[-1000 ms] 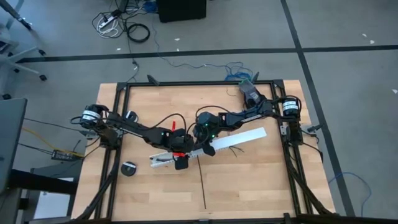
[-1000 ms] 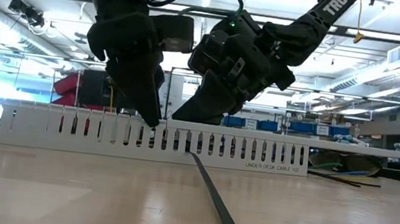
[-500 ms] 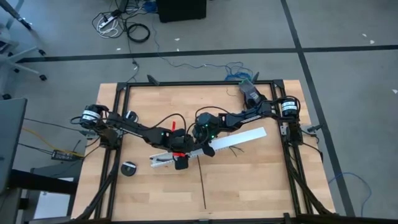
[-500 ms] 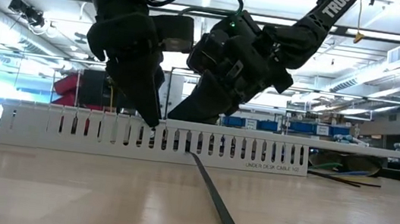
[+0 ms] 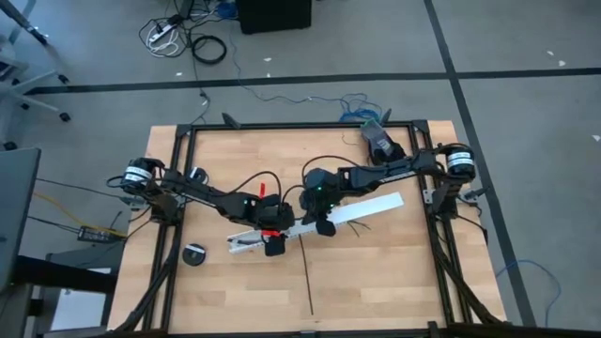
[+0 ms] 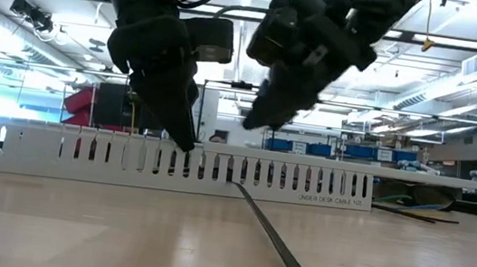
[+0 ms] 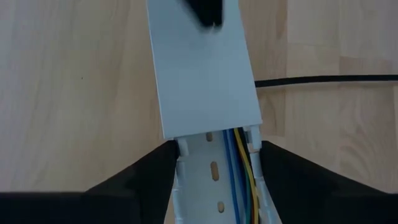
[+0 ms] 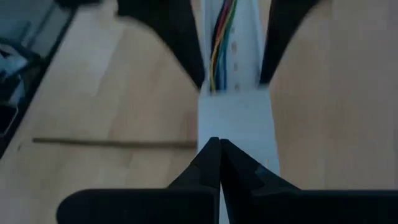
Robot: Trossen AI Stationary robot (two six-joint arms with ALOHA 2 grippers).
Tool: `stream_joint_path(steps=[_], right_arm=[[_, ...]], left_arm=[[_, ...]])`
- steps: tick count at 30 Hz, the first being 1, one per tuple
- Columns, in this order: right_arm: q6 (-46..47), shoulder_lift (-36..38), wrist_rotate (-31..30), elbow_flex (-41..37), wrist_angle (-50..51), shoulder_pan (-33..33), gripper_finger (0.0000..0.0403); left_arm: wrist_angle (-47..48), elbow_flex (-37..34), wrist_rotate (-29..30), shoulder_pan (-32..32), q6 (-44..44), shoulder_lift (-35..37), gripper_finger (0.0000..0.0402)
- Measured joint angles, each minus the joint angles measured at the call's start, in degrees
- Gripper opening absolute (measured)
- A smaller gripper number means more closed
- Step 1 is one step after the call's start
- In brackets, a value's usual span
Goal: Ziptie cables
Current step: Close the lid on the cable duct
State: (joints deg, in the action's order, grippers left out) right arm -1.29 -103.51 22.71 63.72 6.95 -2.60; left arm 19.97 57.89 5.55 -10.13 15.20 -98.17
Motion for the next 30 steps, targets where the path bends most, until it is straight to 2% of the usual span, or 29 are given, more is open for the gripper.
stream_joint_path(steps=[4,8,14,19,30], right_arm=[[0.74,0.29,-3.37,-0.02,5.51,1.06,0.0],[1.62,0.29,-5.58,-0.11,6.18,1.17,0.0],[3.92,-1.62,-4.64,-1.25,4.78,1.11,0.0],[4.93,-4.7,-0.88,-1.2,0.89,1.0,0.0],[4.83,-6.37,0.27,-1.65,-4.14,1.33,0.0]], left_arm=[[-0.09,-0.04,0.01,0.0,0.02,0.0,0.0223],[-0.22,-0.04,0.01,-0.07,0.03,0.02,0.0223],[-0.24,-0.07,-0.36,-0.07,-0.59,0.02,0.0223],[0.1,-0.14,-0.67,-0.12,-1.01,0.11,0.0223],[-0.17,-0.15,-0.22,-0.14,-1.01,0.09,0.0223]])
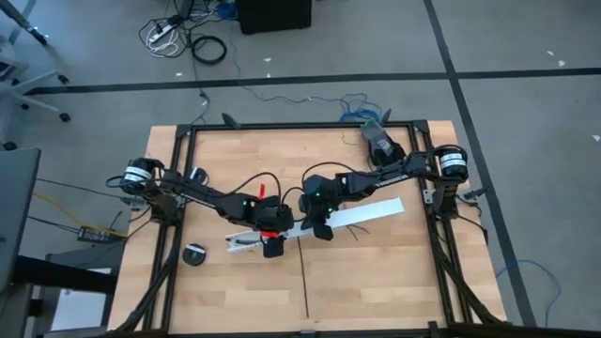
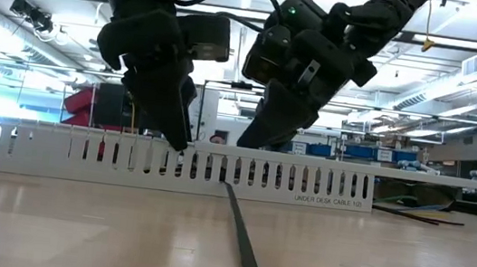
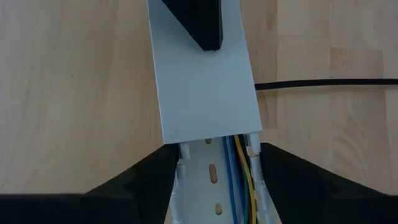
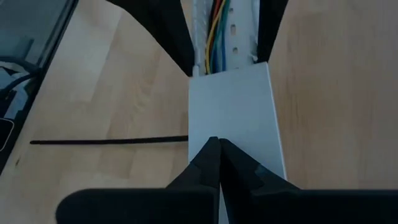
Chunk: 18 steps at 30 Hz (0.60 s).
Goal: Ziptie cables
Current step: Close the lid on the cable duct
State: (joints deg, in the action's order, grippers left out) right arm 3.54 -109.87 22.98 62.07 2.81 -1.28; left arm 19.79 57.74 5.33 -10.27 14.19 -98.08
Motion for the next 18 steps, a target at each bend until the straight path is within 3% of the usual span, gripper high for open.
stream_joint_path(steps=[10,18], right_arm=[[0.55,-0.41,0.27,-0.67,-1.47,0.02,0.0],[0.49,-0.43,0.4,-0.73,-1.62,0.02,0.0]], left_arm=[[7.89,3.89,5.35,-1.39,-1.88,-0.02,0.0226],[11.44,4.48,5.43,-1.41,1.16,0.09,0.0227]])
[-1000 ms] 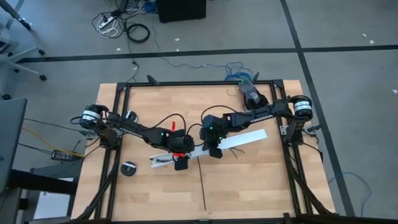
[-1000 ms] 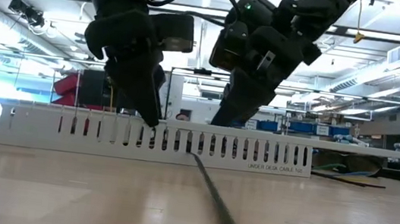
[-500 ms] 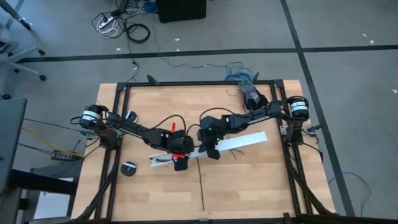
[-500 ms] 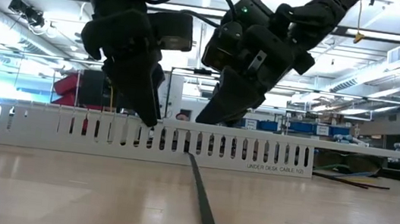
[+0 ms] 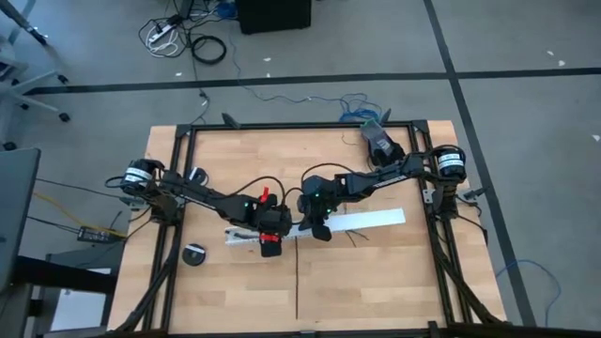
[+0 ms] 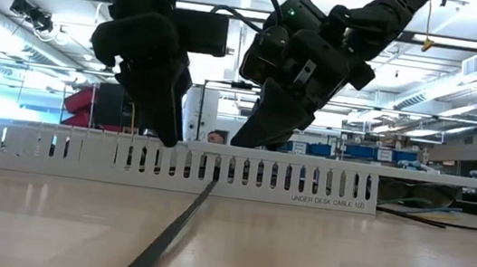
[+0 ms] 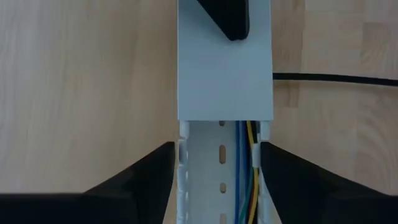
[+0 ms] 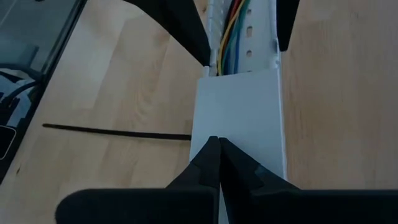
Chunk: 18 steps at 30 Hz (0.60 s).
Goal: Ziptie cables
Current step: Close the lid on the cable duct
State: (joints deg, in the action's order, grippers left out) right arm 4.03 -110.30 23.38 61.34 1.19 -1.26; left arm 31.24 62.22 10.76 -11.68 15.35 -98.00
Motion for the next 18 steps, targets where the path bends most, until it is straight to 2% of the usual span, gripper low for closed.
stream_joint_path(steps=[4,12,18], right_arm=[[0.0,-0.04,0.08,-0.01,-0.13,0.02,0.0],[-0.02,-0.07,0.31,-0.02,-0.29,0.02,0.0],[-0.24,-0.07,0.29,-0.02,-0.06,0.02,0.0]], left_arm=[[0.69,-0.11,-1.68,-0.02,0.75,0.11,0.0239],[0.38,-0.53,-3.05,0.02,1.44,0.2,0.0299],[5.55,2.8,-3.97,-0.07,-1.95,0.05,0.032]])
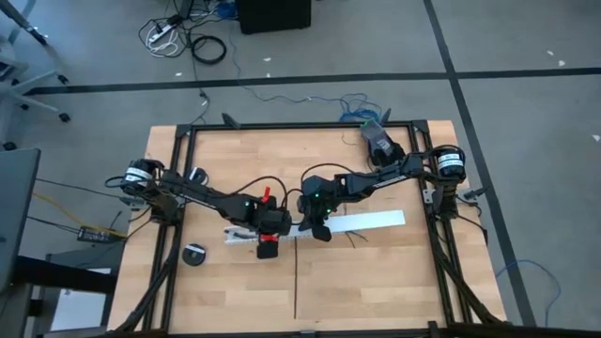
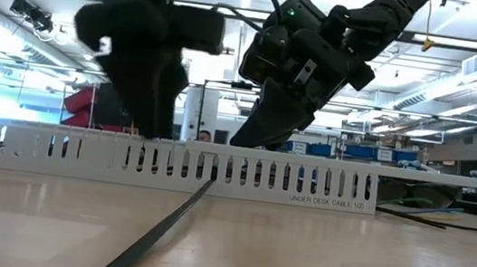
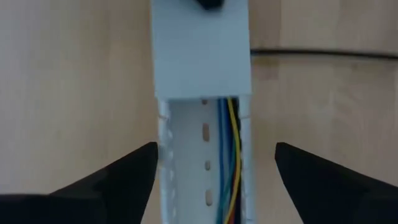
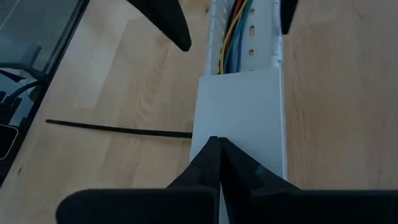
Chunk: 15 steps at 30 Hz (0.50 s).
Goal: Ziptie cables
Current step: Close the lid on the cable duct
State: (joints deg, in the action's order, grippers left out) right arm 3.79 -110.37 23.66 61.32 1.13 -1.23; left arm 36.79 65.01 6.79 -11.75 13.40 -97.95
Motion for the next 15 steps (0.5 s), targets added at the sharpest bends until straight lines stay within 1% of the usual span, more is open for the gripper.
stream_joint_path(steps=[5,10,15], right_arm=[[0.0,0.0,-0.02,0.0,0.08,0.08,0.0],[0.05,0.0,0.0,0.0,0.08,0.11,0.0],[0.05,0.0,0.03,0.0,0.09,0.11,0.0]], left_arm=[[1.79,0.77,0.79,0.0,-0.92,0.06,0.0317],[0.89,-0.53,-1.4,0.0,0.21,0.06,0.0314],[0.16,-0.76,-1.5,0.0,0.31,0.06,0.0314]])
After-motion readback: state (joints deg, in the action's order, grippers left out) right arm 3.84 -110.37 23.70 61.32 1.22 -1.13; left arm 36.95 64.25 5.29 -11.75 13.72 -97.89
